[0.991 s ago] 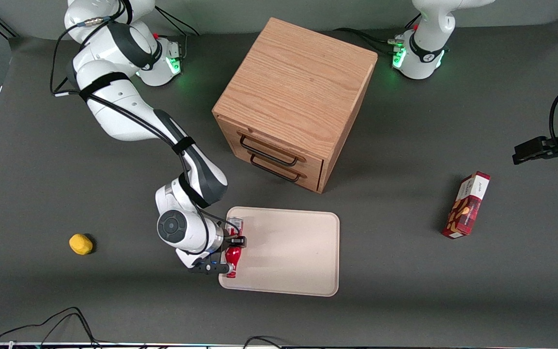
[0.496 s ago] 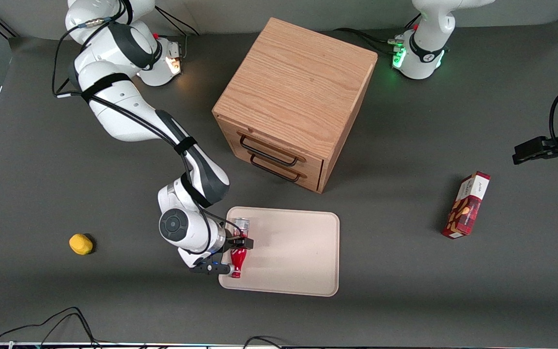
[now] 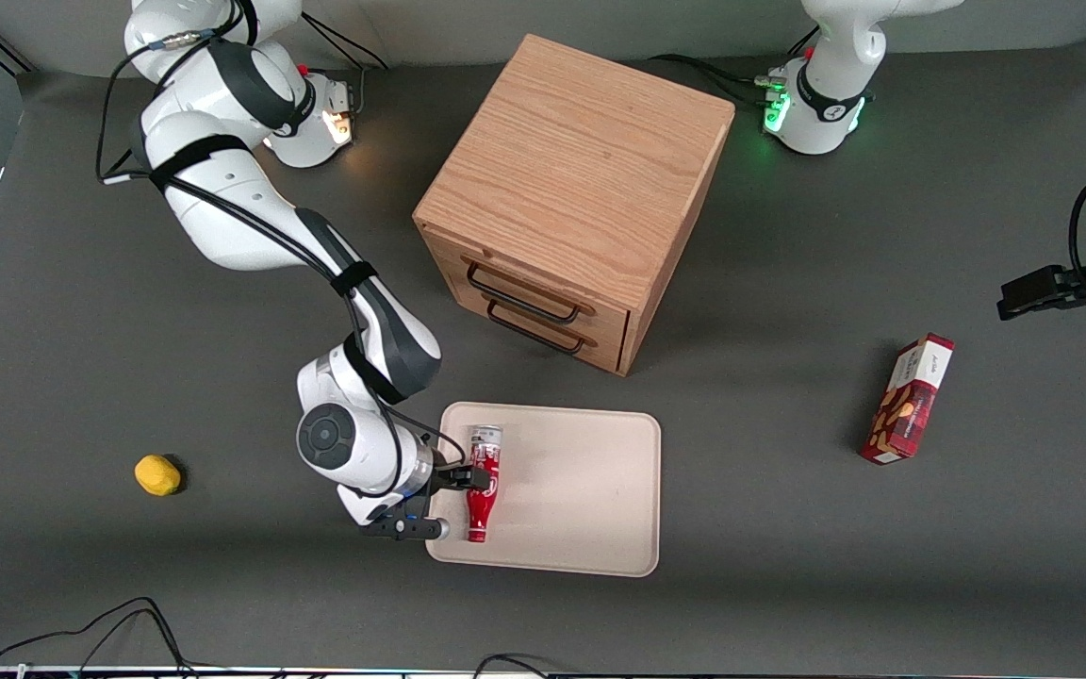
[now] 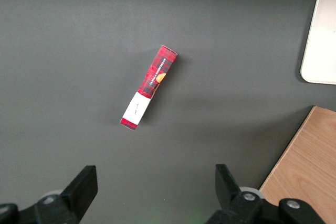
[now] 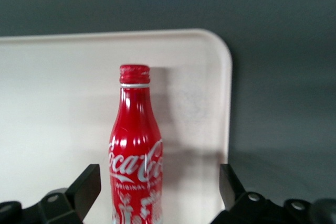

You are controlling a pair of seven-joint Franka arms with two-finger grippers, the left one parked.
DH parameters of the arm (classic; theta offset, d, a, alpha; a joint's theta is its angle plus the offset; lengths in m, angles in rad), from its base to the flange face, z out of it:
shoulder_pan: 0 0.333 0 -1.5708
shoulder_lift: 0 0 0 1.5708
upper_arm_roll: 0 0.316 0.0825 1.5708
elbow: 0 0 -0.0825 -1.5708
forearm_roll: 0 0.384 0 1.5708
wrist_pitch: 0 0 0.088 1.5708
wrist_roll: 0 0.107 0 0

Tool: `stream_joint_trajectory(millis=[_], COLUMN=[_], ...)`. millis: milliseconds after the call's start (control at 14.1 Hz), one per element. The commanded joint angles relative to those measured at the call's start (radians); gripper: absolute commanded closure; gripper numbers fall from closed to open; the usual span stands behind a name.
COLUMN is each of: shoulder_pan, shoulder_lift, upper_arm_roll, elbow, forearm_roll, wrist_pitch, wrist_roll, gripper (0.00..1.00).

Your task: Place coke bottle on tray

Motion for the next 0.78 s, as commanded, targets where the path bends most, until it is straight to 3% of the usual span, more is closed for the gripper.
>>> stream_joint_trajectory(millis=[0,283,496,708], shoulder_pan=[-0.052,-0.114,-0.112,-0.114], shoulder_lift=[-0.153,-0.368,-0.582,-0.765], upper_arm_roll=[-0.006,-0.056,-0.213,-0.293], elbow=[-0.072,-0.223,-0.396,-0.524], forearm_roll=[-0.012,0.005,0.185,0.206], wrist_pitch=[-0.121,-0.192,-0.200,-0.285], wrist_roll=[0.012,-0.065,-0.199,-0.279], gripper=[0.00,0.00,0.00,0.00])
